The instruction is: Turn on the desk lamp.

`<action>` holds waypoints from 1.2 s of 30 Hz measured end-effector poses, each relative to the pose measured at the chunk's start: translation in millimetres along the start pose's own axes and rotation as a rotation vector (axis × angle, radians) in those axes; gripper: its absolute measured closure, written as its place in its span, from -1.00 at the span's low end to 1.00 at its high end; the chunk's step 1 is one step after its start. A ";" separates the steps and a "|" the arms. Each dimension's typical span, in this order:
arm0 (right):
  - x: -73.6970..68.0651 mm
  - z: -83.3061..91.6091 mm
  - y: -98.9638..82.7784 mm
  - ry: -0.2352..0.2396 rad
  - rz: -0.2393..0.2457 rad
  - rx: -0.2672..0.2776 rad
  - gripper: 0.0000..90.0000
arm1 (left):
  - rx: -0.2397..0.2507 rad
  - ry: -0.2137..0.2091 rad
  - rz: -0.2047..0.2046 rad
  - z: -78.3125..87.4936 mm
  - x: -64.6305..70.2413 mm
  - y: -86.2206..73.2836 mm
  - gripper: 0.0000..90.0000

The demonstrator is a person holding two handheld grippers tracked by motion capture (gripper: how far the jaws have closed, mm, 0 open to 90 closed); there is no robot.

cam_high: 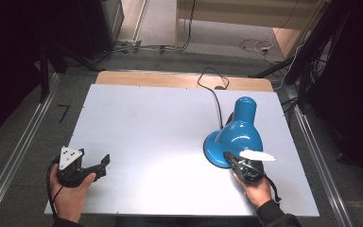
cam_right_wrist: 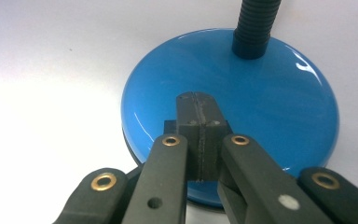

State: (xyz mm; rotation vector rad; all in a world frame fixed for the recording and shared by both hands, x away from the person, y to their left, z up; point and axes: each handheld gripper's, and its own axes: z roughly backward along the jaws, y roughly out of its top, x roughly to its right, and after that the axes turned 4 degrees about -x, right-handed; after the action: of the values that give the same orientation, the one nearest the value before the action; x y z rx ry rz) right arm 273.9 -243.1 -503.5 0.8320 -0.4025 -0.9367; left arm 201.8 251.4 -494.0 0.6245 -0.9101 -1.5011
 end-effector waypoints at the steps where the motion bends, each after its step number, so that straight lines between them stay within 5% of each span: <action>1: -1.2 0.1 -0.3 -0.007 0.003 0.001 0.96 | 0.001 0.000 -0.001 0.0 0.1 0.1 -0.84; 10: 9.7 1.8 -0.4 0.055 -0.065 -0.005 0.95 | 0.002 -0.006 0.003 -0.1 -1.0 0.3 -0.84; 24: 21.4 13.5 3.2 0.060 -0.110 0.038 0.76 | 0.004 -0.005 0.003 0.3 -1.6 0.4 -0.84; 30: 24.3 19.0 4.0 0.063 -0.125 0.045 0.54 | 0.004 -0.005 0.004 0.6 -1.6 0.3 -0.84; 36: 28.0 22.9 4.0 0.070 -0.128 0.021 0.07 | 0.004 -0.006 0.003 0.2 -1.4 0.3 -0.84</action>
State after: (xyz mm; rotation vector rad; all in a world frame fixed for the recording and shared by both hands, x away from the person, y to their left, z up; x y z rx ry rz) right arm 277.0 -275.4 -487.1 0.9150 -0.3012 -1.0201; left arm 202.1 252.8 -493.8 0.6212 -0.9186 -1.4998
